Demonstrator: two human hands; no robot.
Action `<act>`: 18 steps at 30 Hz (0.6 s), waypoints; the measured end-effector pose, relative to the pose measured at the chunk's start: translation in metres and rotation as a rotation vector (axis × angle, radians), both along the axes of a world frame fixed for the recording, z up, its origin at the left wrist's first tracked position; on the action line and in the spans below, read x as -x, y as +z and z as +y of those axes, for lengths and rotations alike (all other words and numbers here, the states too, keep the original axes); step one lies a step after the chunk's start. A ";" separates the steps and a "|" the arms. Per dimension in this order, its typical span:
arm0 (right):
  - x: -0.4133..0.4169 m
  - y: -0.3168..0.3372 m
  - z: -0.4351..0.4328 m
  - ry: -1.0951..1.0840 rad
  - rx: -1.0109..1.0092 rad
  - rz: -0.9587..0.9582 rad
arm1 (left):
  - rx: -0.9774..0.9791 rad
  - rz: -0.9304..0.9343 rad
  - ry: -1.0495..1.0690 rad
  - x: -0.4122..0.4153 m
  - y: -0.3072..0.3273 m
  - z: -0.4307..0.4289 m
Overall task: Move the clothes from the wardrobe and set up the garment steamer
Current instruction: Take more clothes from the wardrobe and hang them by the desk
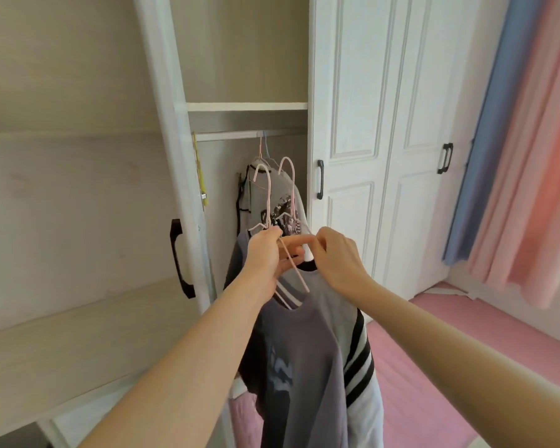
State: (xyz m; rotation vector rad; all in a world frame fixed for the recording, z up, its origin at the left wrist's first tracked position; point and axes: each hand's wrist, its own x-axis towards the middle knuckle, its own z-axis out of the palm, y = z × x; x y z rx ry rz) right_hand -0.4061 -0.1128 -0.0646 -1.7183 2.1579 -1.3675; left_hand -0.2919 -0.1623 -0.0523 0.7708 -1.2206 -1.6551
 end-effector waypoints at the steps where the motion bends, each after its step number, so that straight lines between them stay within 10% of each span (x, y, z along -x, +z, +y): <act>1: -0.003 0.001 0.014 -0.004 0.001 0.002 | 0.005 -0.004 -0.047 -0.006 0.001 0.011; 18: -0.003 0.004 0.170 0.057 -0.045 0.098 | -0.094 0.123 -0.209 -0.042 -0.010 0.157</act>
